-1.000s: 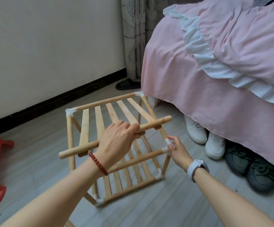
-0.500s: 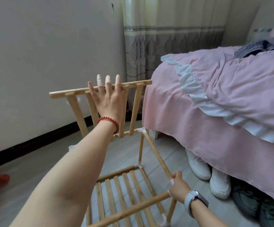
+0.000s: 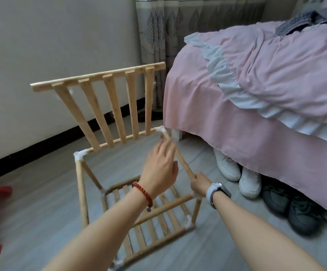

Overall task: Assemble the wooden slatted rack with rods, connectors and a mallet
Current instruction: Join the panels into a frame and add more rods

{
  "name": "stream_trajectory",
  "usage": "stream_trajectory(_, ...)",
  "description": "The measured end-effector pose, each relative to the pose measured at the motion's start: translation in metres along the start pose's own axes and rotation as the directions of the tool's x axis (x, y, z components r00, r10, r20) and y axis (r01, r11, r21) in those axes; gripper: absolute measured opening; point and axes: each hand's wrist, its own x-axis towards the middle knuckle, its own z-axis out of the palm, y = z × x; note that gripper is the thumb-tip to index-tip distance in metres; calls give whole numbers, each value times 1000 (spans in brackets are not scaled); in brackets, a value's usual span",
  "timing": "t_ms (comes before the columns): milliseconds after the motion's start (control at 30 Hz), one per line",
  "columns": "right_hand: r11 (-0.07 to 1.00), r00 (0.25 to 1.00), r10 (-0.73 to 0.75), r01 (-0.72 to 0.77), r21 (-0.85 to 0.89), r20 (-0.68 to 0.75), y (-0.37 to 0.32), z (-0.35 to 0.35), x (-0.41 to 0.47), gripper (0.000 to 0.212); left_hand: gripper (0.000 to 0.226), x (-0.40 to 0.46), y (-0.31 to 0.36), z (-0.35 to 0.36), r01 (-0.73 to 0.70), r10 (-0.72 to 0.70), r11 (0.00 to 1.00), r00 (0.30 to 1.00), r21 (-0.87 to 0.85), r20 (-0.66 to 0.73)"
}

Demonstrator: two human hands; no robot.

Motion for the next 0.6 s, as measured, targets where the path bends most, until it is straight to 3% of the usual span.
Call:
stream_trajectory(67, 979, 1000, 5, -1, 202, -18, 12, 0, -2, 14, 49, -35, 22, 25, 167, -132, 982, 943, -92, 305)
stream_trajectory(133, 965, 1000, -8, 10, 260, -9, 21, 1, -3, 18, 45, -60, 38, 48, 190, -174, 982, 869, 11, 463)
stream_trajectory(233, 961, 996, -38, 15, 274, 79, 25, 14, -4, 33, 33, -72, 44, 73, 177, -218, 975, 891, 138, 399)
stream_trajectory(333, 985, 998, -67, 65, 161, 11, 29, 26, 2, 43, 29, -65, 42, 87, 134, -211, 966, 901, 220, 379)
stream_trajectory(433, 988, 989, -134, 139, 66, -64, 35, 29, 8, 45, 29, -58, 40, 88, 140, -197, 977, 887, 163, 418)
stream_trajectory(600, 983, 983, -179, 177, -50, -33, 47, 24, 16, 46, 38, -55, 36, 79, 171, -174, 983, 801, 59, 572)
